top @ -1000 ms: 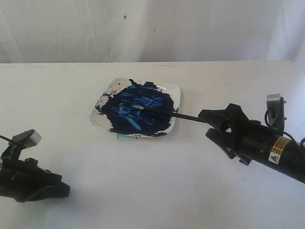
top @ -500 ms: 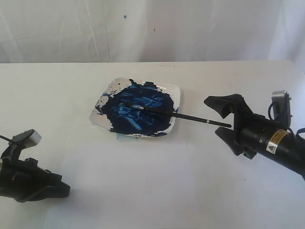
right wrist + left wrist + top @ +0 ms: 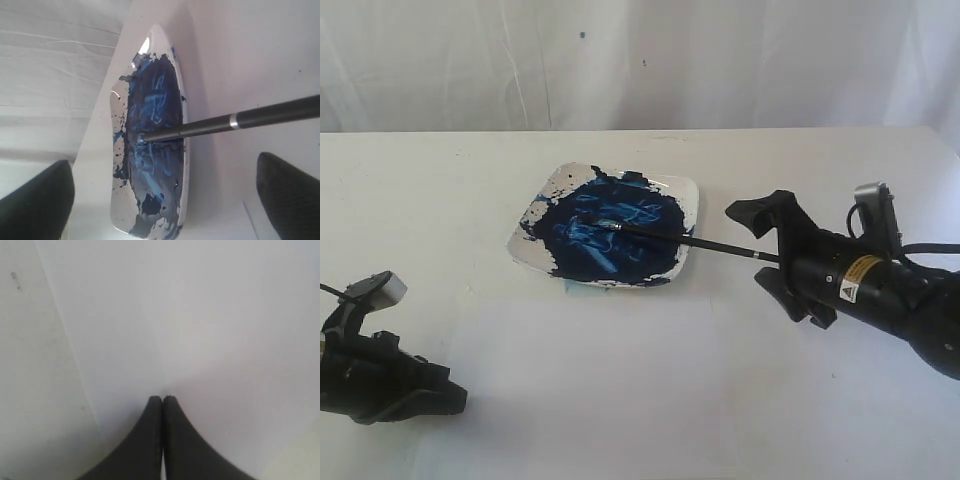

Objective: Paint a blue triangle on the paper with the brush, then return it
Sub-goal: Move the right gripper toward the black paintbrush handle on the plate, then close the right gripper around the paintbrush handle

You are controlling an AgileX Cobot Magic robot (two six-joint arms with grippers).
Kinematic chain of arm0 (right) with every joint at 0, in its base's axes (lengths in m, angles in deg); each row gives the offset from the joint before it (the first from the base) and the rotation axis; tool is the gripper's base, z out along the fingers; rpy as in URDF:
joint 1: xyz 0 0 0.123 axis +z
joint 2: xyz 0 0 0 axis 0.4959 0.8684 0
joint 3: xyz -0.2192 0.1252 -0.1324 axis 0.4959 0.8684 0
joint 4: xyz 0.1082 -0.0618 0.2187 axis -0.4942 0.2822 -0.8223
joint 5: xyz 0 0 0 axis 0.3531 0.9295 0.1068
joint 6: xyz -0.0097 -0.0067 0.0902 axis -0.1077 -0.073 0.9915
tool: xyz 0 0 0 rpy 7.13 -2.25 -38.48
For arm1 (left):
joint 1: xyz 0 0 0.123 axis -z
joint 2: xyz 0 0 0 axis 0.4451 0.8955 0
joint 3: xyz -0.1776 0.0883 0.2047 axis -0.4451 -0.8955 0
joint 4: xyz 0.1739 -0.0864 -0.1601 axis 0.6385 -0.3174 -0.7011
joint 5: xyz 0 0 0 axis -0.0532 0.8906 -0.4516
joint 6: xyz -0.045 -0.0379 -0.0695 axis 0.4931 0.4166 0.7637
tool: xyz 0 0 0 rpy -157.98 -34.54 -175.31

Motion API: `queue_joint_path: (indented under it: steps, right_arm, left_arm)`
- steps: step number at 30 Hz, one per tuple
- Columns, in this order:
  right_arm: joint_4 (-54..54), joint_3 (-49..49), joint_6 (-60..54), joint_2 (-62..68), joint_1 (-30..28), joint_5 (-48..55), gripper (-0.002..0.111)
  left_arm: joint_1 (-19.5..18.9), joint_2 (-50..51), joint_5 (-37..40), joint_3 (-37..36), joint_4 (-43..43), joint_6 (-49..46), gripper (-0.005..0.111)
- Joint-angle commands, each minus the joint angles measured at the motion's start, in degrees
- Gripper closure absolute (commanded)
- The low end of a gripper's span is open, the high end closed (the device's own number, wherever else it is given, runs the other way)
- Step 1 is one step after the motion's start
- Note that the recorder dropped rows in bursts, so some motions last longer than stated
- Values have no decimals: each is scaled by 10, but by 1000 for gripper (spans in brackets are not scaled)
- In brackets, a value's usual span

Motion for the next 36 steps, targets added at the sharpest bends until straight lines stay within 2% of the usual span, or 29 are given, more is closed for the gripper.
queue_joint_path:
  steps: [1, 5, 16, 22, 30, 36]
  right_arm:
    - [-19, -18, 12, -1, 12, 39, 18]
    - [-63, -24, 18, 2, 24, 76, 18]
    - [-96, -73, 36, 68, 44, 45, 30]
    - [-107, -85, 36, 76, 44, 67, 40]
    - [-108, -90, 35, 88, 44, 67, 59]
    - [-111, -90, 35, 100, 44, 65, 66]
  left_arm:
    - [2, -6, 12, -3, 4, -1, 107]
    - [2, -6, 12, -3, 4, -1, 107]
    - [2, -6, 8, -3, 4, -1, 107]
    - [2, -6, 8, -3, 4, -1, 107]
    - [2, -6, 8, -3, 4, -3, 107]
    - [2, -6, 8, -3, 4, -3, 107]
